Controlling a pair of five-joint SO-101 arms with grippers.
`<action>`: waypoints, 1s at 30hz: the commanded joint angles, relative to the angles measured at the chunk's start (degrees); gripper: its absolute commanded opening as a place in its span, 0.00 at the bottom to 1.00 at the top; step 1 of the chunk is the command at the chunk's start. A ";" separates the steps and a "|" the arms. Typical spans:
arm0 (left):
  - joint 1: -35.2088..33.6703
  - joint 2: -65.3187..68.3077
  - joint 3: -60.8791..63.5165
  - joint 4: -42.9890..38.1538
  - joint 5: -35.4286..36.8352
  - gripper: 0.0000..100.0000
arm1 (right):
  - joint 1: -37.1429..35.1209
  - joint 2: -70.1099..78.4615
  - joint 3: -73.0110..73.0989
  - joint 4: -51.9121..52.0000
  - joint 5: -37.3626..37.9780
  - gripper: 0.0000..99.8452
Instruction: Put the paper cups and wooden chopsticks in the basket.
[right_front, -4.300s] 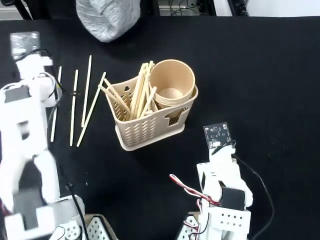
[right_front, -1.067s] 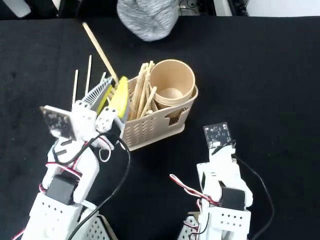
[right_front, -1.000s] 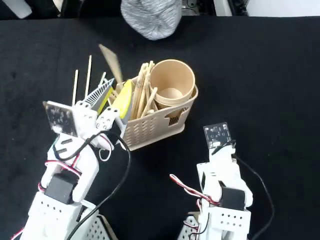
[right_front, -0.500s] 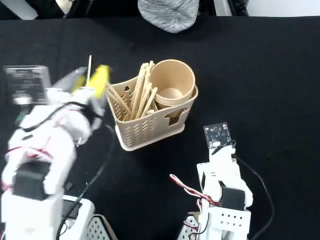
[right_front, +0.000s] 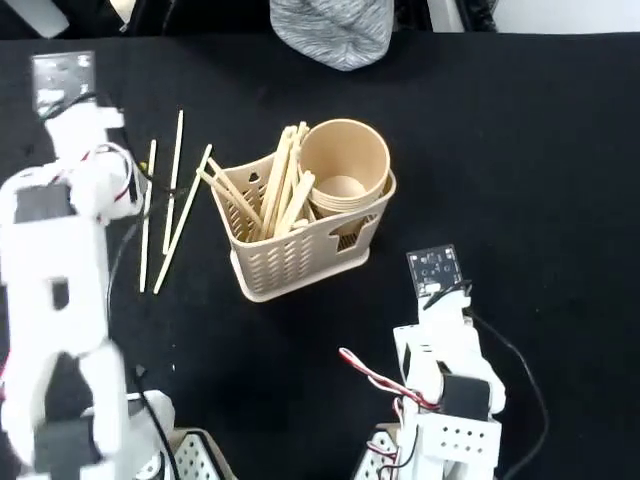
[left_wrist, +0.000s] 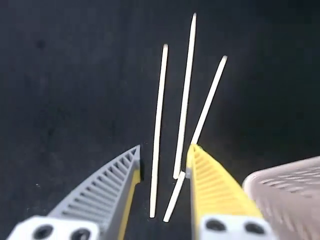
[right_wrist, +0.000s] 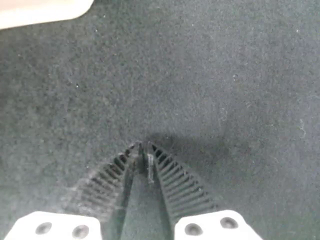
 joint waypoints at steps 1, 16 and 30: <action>-0.75 15.38 -7.87 -2.02 -3.08 0.16 | -0.62 -4.00 -0.22 0.26 0.35 0.01; -1.01 54.07 -32.75 -1.76 -3.52 0.16 | -0.62 -4.00 -0.22 0.26 0.35 0.01; -0.57 60.57 -40.92 5.54 -3.16 0.03 | -0.62 -4.00 -0.22 0.26 0.35 0.01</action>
